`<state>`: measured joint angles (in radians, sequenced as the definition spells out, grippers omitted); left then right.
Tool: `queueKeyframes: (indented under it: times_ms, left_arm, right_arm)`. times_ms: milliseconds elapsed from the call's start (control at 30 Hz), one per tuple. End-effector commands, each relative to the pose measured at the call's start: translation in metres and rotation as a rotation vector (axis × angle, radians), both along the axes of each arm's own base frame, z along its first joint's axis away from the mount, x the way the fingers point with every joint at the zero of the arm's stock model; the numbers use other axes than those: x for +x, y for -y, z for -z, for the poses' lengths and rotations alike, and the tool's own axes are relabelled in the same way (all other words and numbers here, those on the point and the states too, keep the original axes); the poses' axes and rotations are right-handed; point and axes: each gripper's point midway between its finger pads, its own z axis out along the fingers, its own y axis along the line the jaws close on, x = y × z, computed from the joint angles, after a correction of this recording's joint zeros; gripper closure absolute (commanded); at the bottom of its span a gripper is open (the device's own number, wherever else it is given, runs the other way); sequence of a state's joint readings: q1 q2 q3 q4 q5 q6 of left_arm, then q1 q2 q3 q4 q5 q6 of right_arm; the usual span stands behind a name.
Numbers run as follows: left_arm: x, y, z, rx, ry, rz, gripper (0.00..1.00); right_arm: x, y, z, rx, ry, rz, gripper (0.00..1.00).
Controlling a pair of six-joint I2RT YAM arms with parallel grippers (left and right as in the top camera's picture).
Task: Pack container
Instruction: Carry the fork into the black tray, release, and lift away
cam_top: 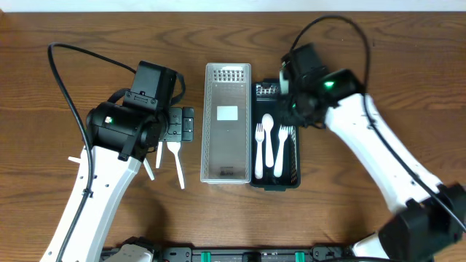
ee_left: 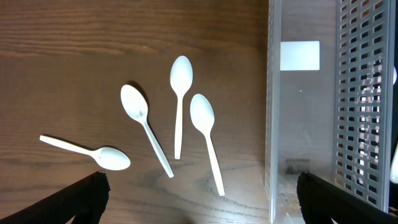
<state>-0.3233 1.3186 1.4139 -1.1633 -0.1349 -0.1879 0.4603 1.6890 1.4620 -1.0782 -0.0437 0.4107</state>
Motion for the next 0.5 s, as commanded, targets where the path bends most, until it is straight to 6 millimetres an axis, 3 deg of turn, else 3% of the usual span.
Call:
queueKeyframes:
  times_ms: [0, 133, 300, 333, 367, 467]
  left_arm:
    - [0.000, -0.003, 0.000, 0.001, 0.000, -0.022, 0.02]
    - [0.000, -0.003, 0.000, 0.001, 0.000, -0.022, 0.02]
    - [0.000, -0.003, 0.000, 0.000, 0.001, -0.022, 0.02]
    - [0.000, -0.003, 0.000, 0.000, 0.001, -0.022, 0.02]
    - [0.000, -0.003, 0.000, 0.000, 0.001, -0.022, 0.02]
    - [0.000, -0.003, 0.000, 0.000, 0.001, -0.022, 0.02]
  right_arm:
    - [-0.017, 0.000, 0.043, -0.059, -0.109, 0.022, 0.99]
    - [-0.028, -0.003, 0.074, -0.079, -0.181, 0.004, 0.99]
    - [-0.030, -0.005, 0.084, -0.085, -0.206, -0.002, 0.96]
    - [-0.029, -0.005, 0.084, -0.084, -0.203, -0.002, 0.89]
    - [-0.028, -0.006, 0.084, -0.080, -0.196, -0.003, 0.75]
    - [-0.022, -0.009, 0.084, -0.068, -0.172, -0.012, 0.68]
